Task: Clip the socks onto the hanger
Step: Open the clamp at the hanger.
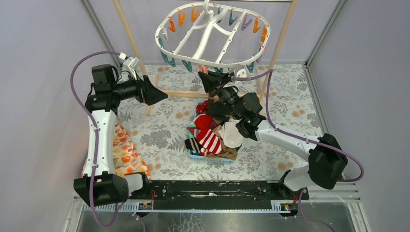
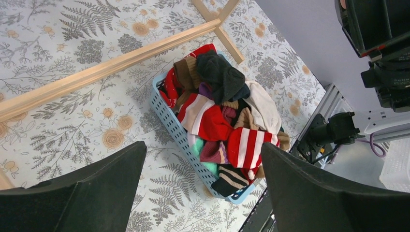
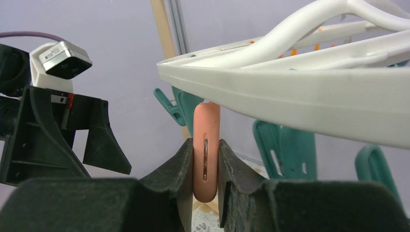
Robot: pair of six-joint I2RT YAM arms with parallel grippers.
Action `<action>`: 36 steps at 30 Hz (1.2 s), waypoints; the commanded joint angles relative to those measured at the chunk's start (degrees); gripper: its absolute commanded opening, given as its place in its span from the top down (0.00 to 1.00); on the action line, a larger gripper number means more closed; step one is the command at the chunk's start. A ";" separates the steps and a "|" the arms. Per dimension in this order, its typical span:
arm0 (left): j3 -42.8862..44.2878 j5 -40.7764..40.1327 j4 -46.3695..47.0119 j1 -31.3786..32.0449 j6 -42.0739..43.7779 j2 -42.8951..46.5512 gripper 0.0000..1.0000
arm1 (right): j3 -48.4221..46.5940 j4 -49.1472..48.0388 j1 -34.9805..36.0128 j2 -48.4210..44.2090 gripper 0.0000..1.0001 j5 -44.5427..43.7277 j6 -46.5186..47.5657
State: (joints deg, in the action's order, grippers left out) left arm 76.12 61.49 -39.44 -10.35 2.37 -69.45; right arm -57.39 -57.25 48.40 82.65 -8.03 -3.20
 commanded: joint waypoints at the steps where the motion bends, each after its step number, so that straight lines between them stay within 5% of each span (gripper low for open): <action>1: 4.87 -1.88 1.95 3.45 -6.41 1.96 0.05 | -3.81 -2.51 2.22 1.78 0.97 -0.63 2.93; 11: 9.53 -5.46 19.94 10.07 -30.05 1.55 0.02 | -9.19 -3.40 3.69 7.38 0.97 -1.15 6.18; 36: 11.32 -10.04 29.92 16.52 -37.39 -7.63 0.24 | -13.33 -5.22 8.26 13.27 0.97 -7.28 10.62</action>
State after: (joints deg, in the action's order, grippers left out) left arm 85.06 52.56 -13.91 5.19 -34.24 -75.77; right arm -67.68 -59.96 54.72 95.13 -14.63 5.82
